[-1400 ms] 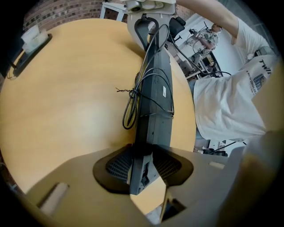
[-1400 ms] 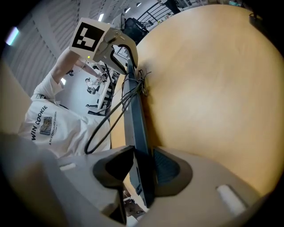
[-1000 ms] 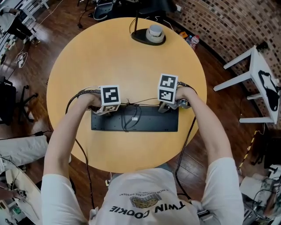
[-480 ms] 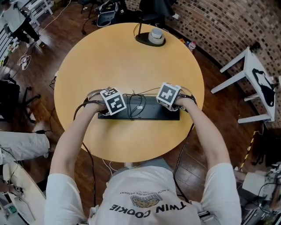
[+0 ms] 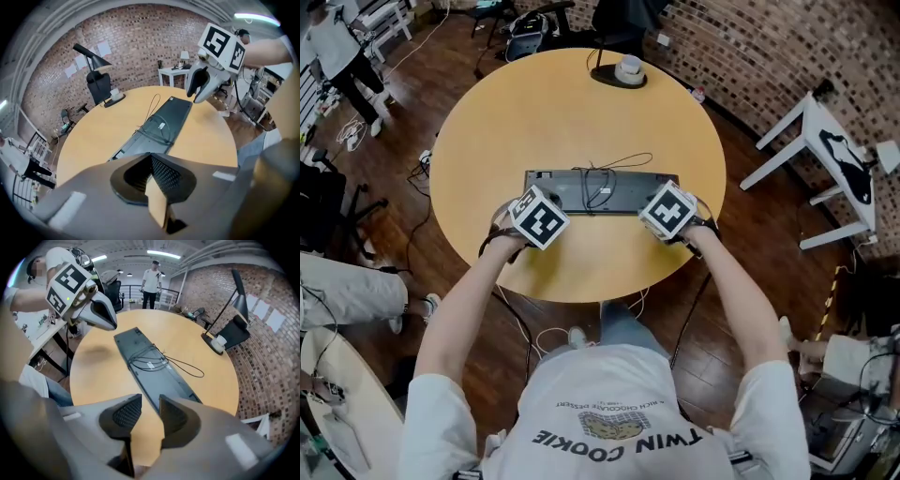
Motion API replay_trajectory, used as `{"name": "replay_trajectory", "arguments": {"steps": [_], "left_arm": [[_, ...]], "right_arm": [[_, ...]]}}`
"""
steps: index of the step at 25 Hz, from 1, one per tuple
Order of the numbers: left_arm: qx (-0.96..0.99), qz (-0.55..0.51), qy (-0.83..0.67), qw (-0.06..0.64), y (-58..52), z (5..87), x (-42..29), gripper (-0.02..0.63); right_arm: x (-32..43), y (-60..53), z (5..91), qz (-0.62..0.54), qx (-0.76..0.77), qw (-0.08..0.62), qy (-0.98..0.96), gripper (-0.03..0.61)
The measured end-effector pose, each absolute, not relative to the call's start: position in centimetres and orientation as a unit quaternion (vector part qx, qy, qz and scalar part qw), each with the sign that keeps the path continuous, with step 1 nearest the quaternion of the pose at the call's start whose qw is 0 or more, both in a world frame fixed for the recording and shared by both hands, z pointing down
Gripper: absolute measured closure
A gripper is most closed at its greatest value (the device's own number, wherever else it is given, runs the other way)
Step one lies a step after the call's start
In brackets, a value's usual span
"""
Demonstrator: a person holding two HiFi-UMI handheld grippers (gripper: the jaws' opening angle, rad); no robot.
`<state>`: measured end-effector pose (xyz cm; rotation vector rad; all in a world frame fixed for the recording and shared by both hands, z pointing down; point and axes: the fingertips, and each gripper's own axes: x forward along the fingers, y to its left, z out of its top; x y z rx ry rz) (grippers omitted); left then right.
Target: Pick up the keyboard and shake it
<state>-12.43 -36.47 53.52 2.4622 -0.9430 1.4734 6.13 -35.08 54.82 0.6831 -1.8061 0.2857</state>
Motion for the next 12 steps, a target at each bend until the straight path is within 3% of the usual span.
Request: {"name": "replay_trajectory", "arguments": {"steps": [12], "left_arm": [[0.856, 0.360, -0.347, 0.132, -23.7, 49.7, -7.8, 0.606]], "right_arm": [[0.6, -23.2, 50.8, 0.125, 0.330, 0.431, -0.831, 0.512]]}}
